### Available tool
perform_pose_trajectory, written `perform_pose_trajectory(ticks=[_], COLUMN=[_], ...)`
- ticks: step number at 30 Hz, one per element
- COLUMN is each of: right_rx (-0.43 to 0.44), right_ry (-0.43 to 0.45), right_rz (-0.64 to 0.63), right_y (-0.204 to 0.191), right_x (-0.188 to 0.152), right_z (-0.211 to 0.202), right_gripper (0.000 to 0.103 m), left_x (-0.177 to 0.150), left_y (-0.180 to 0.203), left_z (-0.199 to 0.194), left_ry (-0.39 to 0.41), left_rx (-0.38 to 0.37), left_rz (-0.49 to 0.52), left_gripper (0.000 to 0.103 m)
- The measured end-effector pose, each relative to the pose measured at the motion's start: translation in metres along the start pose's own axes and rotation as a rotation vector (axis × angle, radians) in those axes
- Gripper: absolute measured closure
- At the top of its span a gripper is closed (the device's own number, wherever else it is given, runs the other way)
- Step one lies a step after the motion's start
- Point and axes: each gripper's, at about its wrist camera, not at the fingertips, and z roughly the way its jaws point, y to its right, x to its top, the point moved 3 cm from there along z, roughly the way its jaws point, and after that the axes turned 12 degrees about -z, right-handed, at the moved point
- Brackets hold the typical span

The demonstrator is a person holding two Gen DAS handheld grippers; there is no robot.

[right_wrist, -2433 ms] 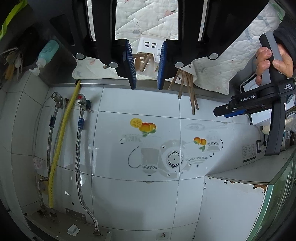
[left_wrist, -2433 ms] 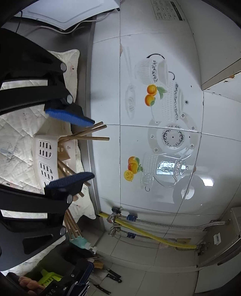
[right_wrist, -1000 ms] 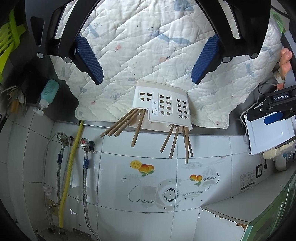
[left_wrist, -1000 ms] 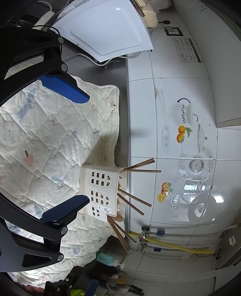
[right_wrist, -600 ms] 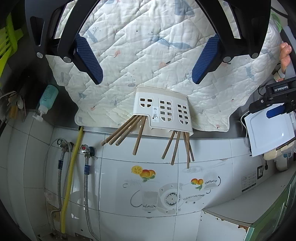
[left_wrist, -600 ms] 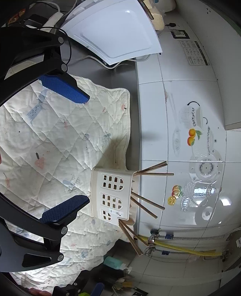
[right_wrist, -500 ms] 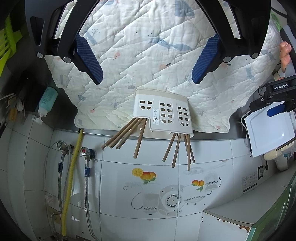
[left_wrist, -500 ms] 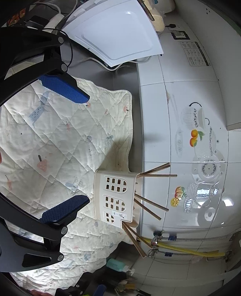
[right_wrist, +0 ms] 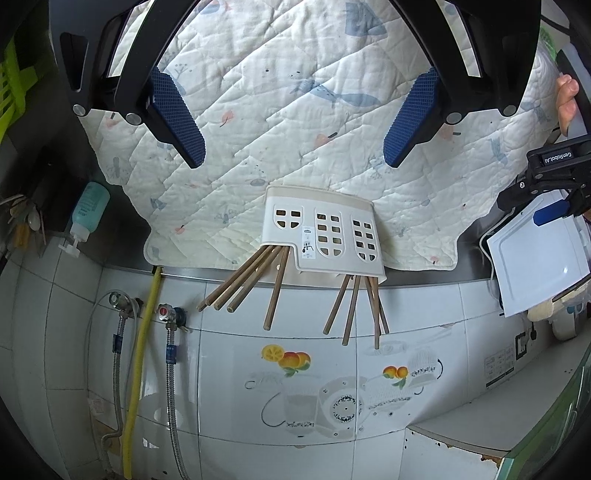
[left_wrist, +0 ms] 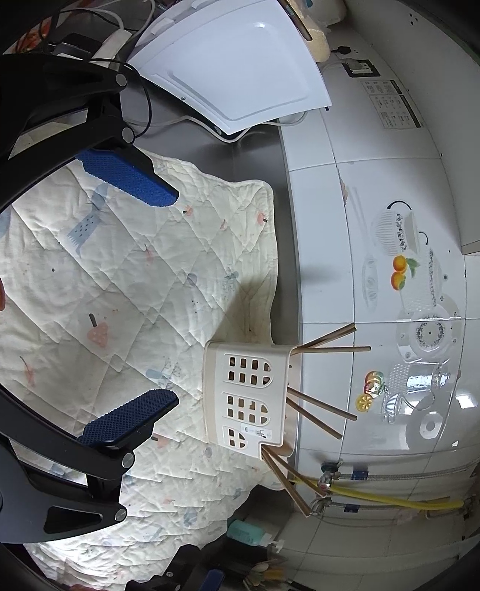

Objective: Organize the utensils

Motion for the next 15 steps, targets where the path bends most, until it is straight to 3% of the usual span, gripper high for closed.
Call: perform_pose_trajectory(ticks=[15], right_rx=[0.016], right_ry=[-0.010], right_rz=[0.006], right_y=[-0.0033], right_x=[-0.0024], right_z=[0.0036], right_gripper=[0.009], left_x=[-0.0044], left_y=[-0.0022], left_z=[0.0016], left_ry=[-0.008], left_rx=[0.011], left_rz=[-0.001], left_gripper=[0.005])
